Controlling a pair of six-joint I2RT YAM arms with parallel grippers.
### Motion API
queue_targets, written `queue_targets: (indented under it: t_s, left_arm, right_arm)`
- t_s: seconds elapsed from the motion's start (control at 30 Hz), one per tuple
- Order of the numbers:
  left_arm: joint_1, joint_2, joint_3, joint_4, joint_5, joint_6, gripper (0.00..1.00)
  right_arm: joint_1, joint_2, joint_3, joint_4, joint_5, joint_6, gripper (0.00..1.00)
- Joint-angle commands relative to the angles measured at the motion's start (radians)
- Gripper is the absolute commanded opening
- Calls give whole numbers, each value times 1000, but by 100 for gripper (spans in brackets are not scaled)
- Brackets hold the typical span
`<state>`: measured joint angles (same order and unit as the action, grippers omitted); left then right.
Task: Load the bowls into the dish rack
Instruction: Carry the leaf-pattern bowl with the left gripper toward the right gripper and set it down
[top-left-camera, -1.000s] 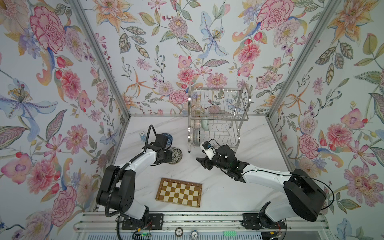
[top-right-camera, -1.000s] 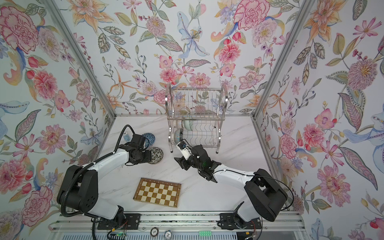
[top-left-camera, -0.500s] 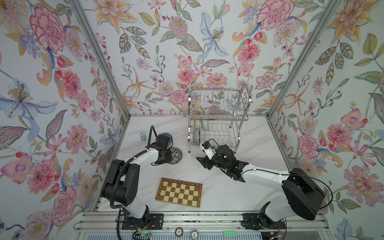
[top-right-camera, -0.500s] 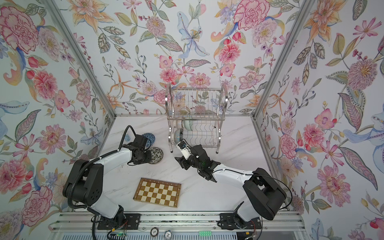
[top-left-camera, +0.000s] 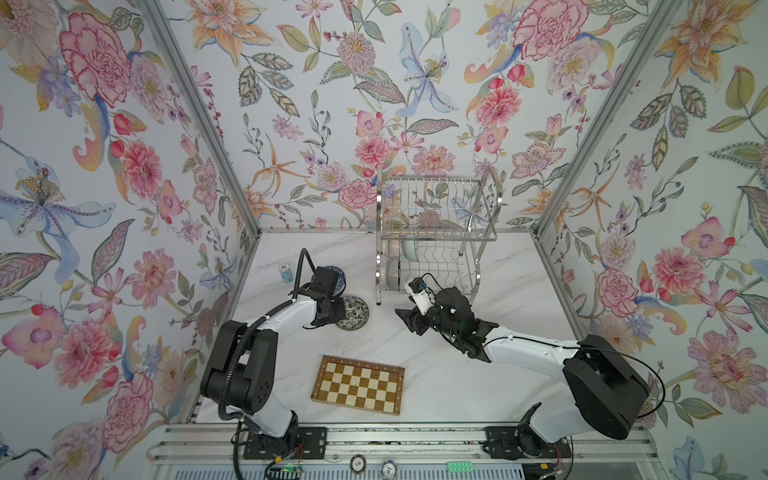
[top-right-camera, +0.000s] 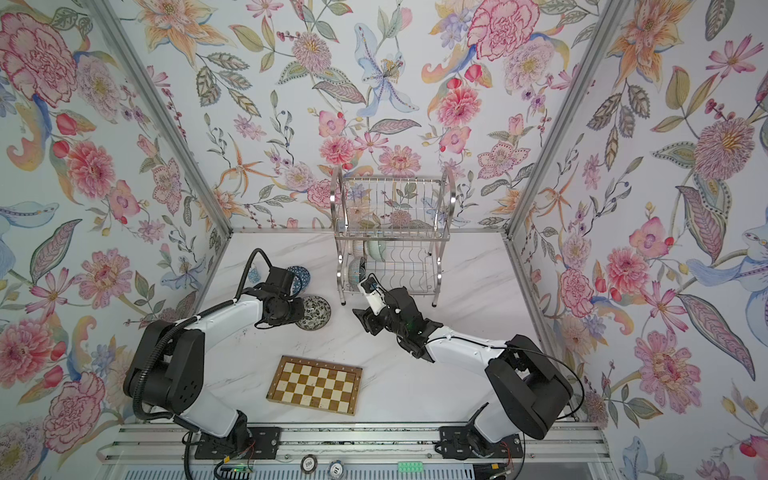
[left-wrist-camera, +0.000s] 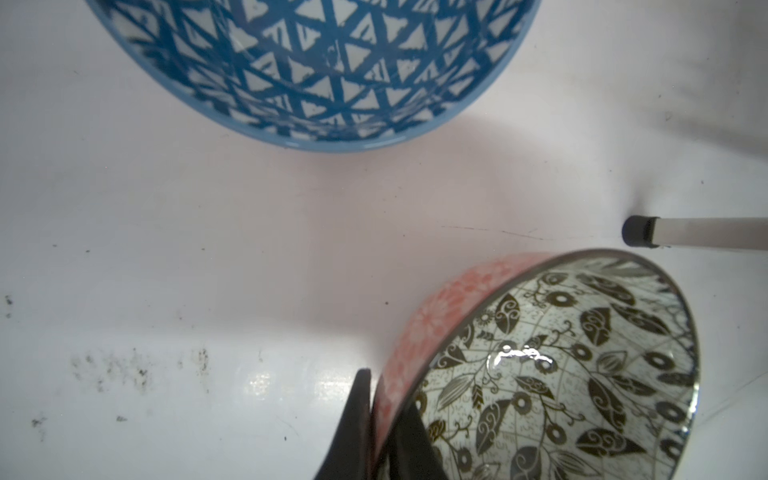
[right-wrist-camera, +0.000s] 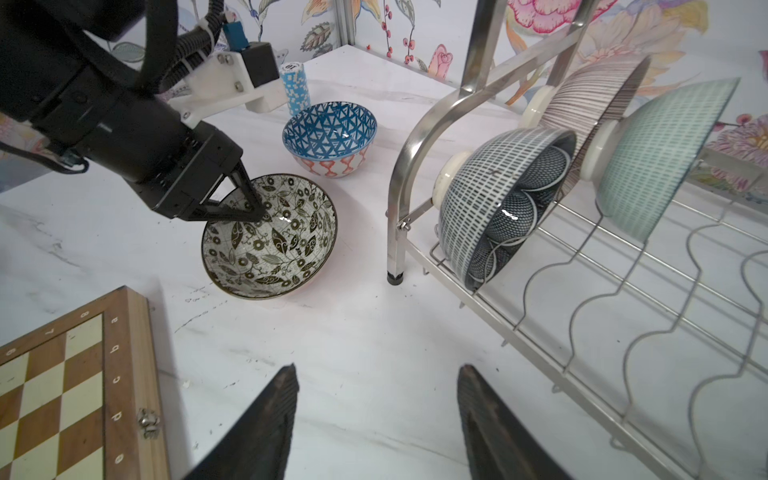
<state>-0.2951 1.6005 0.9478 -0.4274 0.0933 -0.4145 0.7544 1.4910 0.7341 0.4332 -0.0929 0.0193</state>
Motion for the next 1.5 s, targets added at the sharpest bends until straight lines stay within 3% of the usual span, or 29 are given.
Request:
queue_targets:
  t_s: [0.0, 0.17, 0.43, 0.77, 1.17, 1.33, 1.47]
  left_arm:
    - [-19, -75, -15, -24, 49, 42, 4]
    - [-58, -96, -43, 1, 94, 65, 2]
    - [-196, -45, 8, 35, 162, 91, 3]
    - [-353, 115, 150, 19, 204, 126, 2]
    - [-463, 306, 333, -34, 241, 167, 2]
    - [-472, 320, 351, -44, 241, 174, 8]
    - [-473, 316, 360, -57, 240, 184, 21]
  right_arm:
    - [-22, -15, 3, 46, 4, 62, 63]
    - [-62, -45, -36, 119, 40, 128, 62]
    - [-121, -101, -88, 145, 163, 237, 62]
    - [-261, -290, -234, 151, 361, 375, 63]
    - [-389, -525, -320, -1, 389, 422, 64]
    - [-412, -571, -328, -46, 386, 426, 65]
    - [-423, -579, -321, -56, 378, 424, 65]
